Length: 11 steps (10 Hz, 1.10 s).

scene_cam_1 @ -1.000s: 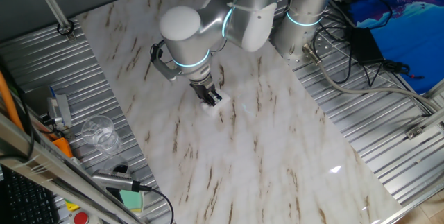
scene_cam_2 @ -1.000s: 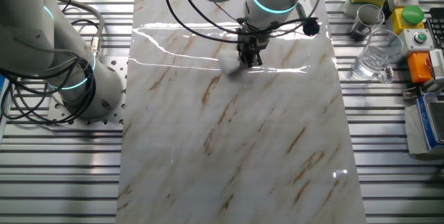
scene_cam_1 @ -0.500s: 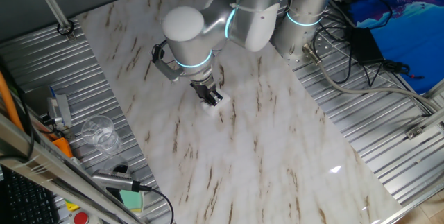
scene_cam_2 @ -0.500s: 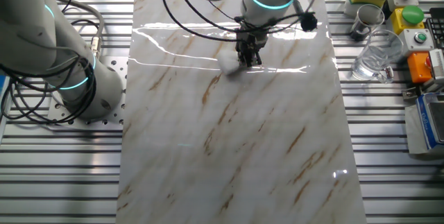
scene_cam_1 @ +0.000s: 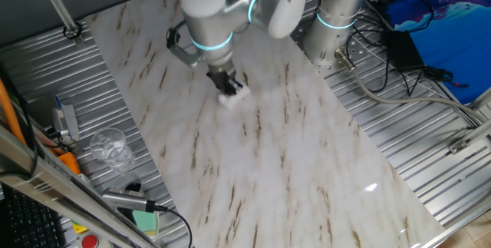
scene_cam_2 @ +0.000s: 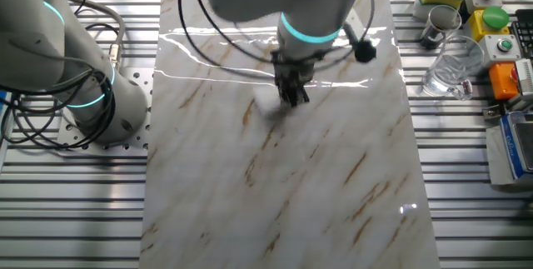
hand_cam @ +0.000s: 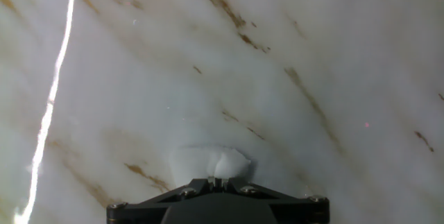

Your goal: Clean the tabletop with a sponge

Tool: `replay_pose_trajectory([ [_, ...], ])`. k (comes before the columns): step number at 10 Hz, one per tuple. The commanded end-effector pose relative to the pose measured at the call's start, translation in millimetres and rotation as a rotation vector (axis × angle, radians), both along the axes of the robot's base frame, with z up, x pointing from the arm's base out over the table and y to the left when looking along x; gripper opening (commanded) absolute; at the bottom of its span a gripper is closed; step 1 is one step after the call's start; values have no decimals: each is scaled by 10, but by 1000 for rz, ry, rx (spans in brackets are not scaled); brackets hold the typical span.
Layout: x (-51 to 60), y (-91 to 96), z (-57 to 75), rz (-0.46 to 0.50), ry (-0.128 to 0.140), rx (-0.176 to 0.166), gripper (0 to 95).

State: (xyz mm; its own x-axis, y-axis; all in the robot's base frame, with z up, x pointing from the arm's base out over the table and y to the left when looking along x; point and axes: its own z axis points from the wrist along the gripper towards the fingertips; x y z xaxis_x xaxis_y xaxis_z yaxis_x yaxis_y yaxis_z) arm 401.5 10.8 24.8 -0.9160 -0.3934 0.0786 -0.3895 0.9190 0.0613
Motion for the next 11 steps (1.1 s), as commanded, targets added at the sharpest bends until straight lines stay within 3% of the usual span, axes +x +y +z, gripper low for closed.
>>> replay_pose_trajectory([
  [1,92,-172,-26,45,-3,4,0],
  [6,413,-448,29,98,-18,29,0],
  [11,459,-329,-49,50,-49,71,0],
])
